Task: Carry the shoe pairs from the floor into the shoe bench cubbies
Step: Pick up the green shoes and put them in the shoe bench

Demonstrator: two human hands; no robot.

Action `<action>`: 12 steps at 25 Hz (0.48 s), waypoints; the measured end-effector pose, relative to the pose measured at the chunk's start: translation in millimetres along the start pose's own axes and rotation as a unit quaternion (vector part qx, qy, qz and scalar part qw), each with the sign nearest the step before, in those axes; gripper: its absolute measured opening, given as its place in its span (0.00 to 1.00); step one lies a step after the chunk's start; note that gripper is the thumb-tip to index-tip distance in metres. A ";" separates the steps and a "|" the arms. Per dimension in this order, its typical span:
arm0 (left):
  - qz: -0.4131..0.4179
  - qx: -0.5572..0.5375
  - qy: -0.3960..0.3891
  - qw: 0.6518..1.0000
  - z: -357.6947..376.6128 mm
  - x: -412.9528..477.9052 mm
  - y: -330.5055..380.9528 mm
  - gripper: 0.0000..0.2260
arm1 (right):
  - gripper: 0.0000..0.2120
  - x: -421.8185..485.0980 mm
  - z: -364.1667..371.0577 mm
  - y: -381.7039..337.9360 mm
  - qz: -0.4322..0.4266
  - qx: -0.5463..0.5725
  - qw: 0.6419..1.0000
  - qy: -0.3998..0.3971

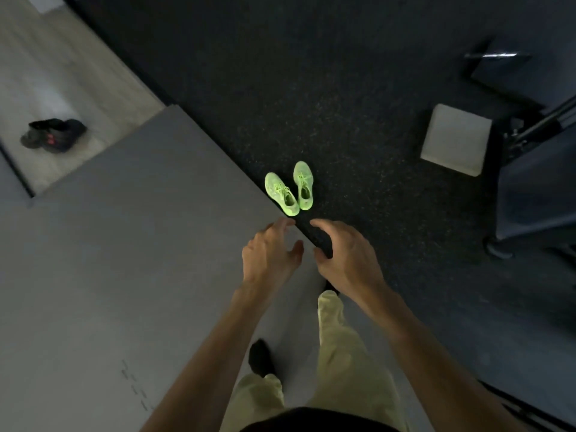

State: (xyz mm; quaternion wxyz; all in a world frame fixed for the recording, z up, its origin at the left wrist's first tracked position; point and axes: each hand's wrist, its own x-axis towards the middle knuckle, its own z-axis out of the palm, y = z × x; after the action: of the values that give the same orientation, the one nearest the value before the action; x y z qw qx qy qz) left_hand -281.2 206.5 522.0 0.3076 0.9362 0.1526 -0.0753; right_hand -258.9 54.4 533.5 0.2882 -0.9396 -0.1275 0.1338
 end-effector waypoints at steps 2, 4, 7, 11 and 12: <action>-0.049 0.005 -0.004 0.999 31.0 54.2 -4.4 0.18 | 0.25 57.2 14.2 31.5 0.003 0.001 1.000 -0.029; -0.089 0.003 -0.012 0.996 68.1 106.9 -12.2 0.19 | 0.26 112.4 34.3 66.6 0.010 -0.010 0.998 -0.060; -0.106 0.003 -0.004 0.994 136.2 184.6 -32.8 0.19 | 0.26 191.3 80.5 121.7 0.008 -0.025 0.996 -0.090; -0.129 -0.002 -0.006 0.992 233.4 272.9 -77.5 0.20 | 0.26 273.9 164.5 193.3 0.021 -0.036 0.994 -0.104; -0.130 -0.005 -0.004 0.991 258.7 290.6 -92.7 0.20 | 0.25 289.9 187.0 211.0 0.022 -0.037 0.994 -0.105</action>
State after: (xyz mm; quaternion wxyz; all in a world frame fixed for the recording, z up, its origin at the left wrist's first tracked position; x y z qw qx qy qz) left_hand -50.3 192.0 195.6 0.3008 0.9064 0.2725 -0.1172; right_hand -15.3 72.1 211.2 0.2356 -0.9329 -0.1412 0.2330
